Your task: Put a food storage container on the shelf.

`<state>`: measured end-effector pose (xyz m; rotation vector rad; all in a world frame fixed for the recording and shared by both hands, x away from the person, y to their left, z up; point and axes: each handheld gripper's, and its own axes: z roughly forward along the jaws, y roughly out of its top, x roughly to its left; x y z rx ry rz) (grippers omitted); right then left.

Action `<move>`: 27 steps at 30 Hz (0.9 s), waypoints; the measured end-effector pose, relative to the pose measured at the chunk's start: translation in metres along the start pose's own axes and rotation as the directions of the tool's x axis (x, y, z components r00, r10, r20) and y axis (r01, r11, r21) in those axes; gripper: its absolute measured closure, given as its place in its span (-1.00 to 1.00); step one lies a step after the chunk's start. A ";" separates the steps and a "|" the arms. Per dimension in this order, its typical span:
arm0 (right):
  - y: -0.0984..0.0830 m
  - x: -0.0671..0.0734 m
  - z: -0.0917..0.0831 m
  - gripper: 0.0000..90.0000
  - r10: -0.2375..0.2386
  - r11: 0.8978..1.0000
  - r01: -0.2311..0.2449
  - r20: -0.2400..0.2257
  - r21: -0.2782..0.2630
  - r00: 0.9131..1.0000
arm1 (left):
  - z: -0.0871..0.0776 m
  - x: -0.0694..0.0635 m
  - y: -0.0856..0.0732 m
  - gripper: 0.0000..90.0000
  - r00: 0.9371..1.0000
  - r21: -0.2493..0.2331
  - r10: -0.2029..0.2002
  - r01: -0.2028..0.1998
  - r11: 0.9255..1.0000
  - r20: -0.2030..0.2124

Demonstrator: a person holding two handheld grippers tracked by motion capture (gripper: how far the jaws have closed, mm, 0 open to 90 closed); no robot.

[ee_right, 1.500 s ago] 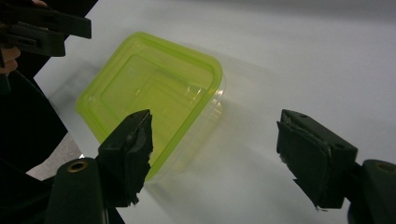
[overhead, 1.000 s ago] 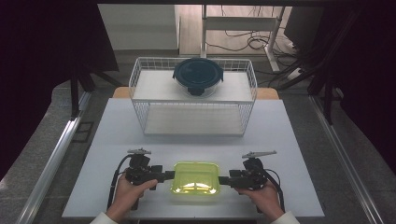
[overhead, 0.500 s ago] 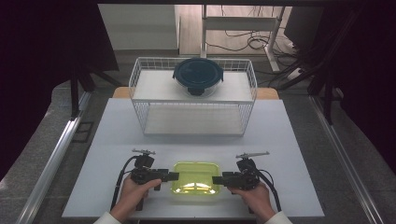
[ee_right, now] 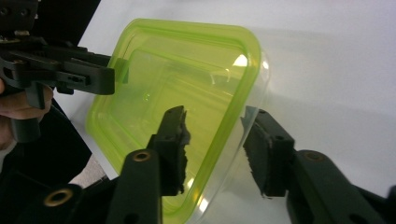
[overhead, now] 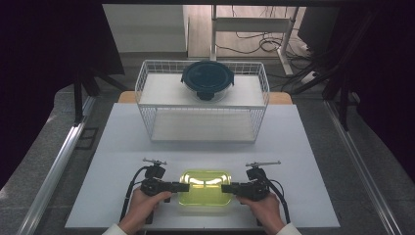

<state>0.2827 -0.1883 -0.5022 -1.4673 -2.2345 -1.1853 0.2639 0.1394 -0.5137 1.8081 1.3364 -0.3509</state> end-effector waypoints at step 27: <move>0.002 0.019 -0.023 0.72 -0.145 0.986 0.151 0.071 -0.072 0.987 | -0.015 -0.024 -0.002 0.77 0.988 -0.073 0.137 -0.142 0.987 -0.067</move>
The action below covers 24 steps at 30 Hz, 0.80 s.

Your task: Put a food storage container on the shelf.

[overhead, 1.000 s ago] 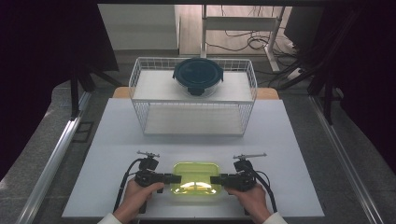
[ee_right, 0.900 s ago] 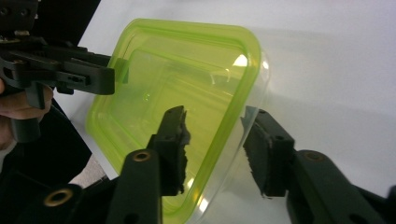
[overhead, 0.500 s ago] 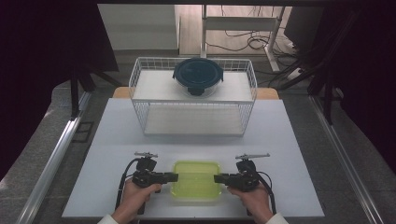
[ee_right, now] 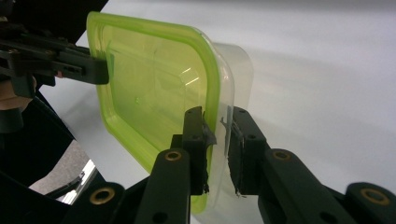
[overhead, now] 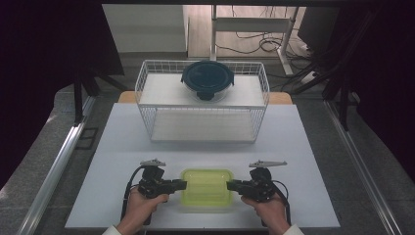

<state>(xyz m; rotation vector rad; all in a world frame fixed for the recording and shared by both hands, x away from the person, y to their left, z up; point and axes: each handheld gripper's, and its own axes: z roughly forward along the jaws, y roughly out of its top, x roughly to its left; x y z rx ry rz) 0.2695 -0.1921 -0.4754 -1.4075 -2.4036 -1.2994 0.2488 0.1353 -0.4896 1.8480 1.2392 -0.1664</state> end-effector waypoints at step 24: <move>0.016 0.011 -0.015 0.73 -0.101 0.993 0.101 0.006 -0.058 0.995 | -0.022 -0.010 0.013 0.76 0.998 -0.097 0.054 -0.052 0.994 0.017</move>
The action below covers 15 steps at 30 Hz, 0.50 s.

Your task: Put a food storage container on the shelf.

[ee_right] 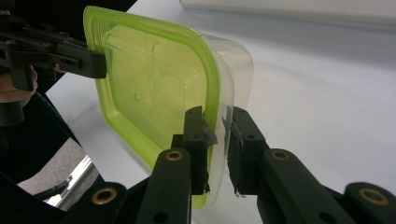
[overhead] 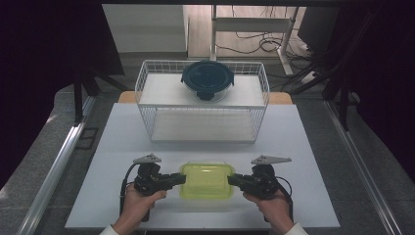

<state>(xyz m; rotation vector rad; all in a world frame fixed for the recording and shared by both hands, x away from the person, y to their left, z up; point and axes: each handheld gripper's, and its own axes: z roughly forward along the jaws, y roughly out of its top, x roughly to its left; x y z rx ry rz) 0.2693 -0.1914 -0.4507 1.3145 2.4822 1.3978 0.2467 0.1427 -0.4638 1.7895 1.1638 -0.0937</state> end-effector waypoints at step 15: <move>0.028 0.003 -0.014 0.73 -0.050 0.997 0.050 0.000 -0.052 0.999 | -0.013 -0.009 0.027 0.75 0.999 -0.059 0.042 -0.041 0.997 0.009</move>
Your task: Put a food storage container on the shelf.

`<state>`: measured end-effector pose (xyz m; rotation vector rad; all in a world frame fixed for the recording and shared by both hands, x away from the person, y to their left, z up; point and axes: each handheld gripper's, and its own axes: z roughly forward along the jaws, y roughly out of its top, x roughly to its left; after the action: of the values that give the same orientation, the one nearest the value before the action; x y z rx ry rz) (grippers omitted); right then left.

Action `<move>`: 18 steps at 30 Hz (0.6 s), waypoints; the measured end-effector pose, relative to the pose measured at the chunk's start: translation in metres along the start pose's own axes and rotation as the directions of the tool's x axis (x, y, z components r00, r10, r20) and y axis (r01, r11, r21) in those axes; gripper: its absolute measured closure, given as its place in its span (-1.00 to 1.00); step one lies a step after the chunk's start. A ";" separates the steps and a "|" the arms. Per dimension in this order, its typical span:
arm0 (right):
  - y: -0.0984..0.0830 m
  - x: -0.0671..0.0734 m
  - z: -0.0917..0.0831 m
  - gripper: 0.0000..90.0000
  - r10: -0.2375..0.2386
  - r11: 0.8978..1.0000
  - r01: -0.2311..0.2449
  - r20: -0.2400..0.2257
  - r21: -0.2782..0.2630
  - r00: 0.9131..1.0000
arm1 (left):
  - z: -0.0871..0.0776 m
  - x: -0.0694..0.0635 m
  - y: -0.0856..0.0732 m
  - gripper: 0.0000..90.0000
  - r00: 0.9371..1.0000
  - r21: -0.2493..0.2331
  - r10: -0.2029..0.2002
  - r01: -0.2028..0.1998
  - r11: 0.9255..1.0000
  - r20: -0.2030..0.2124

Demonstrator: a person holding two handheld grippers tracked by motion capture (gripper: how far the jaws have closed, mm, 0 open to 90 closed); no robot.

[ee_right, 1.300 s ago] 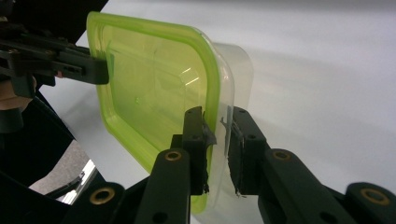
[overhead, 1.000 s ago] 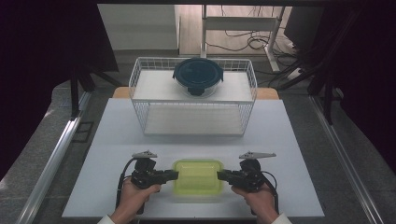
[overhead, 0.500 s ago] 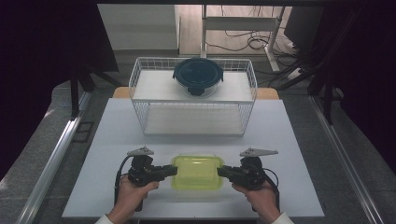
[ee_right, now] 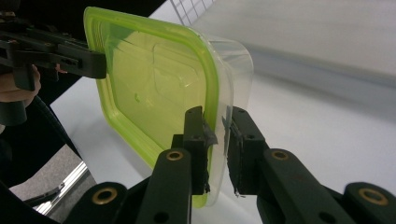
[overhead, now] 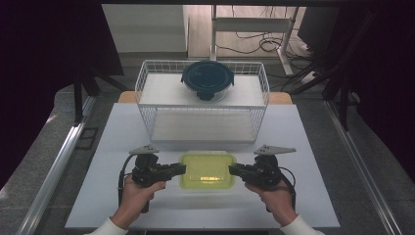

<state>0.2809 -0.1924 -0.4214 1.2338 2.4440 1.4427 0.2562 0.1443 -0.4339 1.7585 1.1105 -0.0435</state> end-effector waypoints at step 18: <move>0.047 0.003 -0.026 0.74 -0.062 0.995 0.064 0.025 -0.080 0.998 | -0.014 -0.017 0.054 0.74 0.996 -0.067 0.085 -0.084 0.994 0.004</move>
<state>0.2968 -0.1970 -0.3699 1.1409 2.3621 1.4866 0.2777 0.1408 -0.3799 1.7423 1.0198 0.0387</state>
